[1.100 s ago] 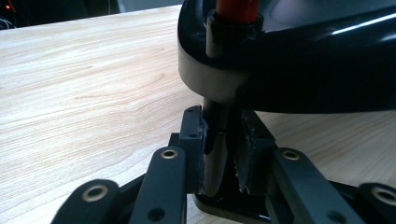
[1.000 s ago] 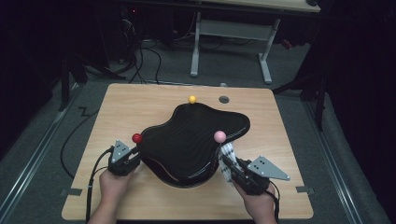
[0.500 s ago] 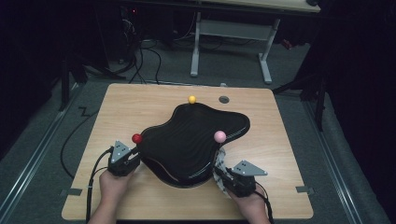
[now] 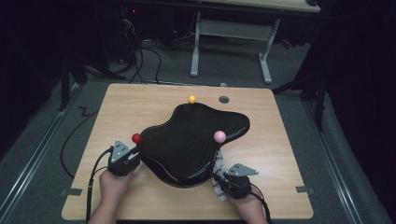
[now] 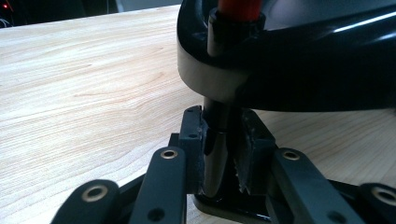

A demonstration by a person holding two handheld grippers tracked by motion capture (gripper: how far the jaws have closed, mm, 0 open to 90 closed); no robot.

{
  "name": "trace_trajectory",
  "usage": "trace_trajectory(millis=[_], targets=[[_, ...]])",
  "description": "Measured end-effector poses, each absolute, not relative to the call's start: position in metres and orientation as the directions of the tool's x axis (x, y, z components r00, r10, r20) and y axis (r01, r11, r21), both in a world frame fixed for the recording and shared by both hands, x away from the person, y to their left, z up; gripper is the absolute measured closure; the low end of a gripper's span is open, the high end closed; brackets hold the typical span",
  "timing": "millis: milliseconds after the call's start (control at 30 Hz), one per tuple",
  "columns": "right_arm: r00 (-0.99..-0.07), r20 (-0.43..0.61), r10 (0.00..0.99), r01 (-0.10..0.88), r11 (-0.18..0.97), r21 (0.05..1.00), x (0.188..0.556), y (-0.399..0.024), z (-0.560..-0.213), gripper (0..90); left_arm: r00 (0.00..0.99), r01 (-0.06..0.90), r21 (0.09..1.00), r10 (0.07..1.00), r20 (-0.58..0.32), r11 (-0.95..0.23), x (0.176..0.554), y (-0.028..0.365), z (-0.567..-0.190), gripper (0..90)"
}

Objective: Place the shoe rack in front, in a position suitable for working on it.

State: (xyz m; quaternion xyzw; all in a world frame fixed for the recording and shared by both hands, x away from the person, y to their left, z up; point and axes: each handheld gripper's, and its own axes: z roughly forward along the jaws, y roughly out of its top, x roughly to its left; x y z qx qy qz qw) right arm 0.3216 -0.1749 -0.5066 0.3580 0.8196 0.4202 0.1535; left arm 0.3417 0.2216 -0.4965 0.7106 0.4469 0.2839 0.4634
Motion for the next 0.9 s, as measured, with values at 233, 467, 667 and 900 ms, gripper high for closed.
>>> trace_trajectory(millis=[233,467,667,900], targets=[[-0.693,0.027,0.720,0.408,0.361,0.838,0.312,-0.175,-0.485,78.9,0.438,0.372,0.913,0.899,-0.013,-0.169,0.342,0.222,-0.497,74.2],[-0.693,0.007,0.721,0.313,0.292,0.904,0.303,-0.179,-0.450,78.9,0.439,0.372,0.913,0.898,-0.013,-0.168,0.342,0.222,-0.497,74.2],[-0.693,-0.007,0.721,0.207,0.207,0.956,0.295,-0.184,-0.416,79.0,0.439,0.371,0.914,0.898,-0.015,-0.166,0.342,0.222,-0.497,74.2],[-0.697,-0.005,0.717,0.194,0.196,0.961,0.292,-0.184,-0.410,79.0,0.438,0.372,0.913,0.899,-0.016,-0.165,0.342,0.222,-0.497,74.2]])
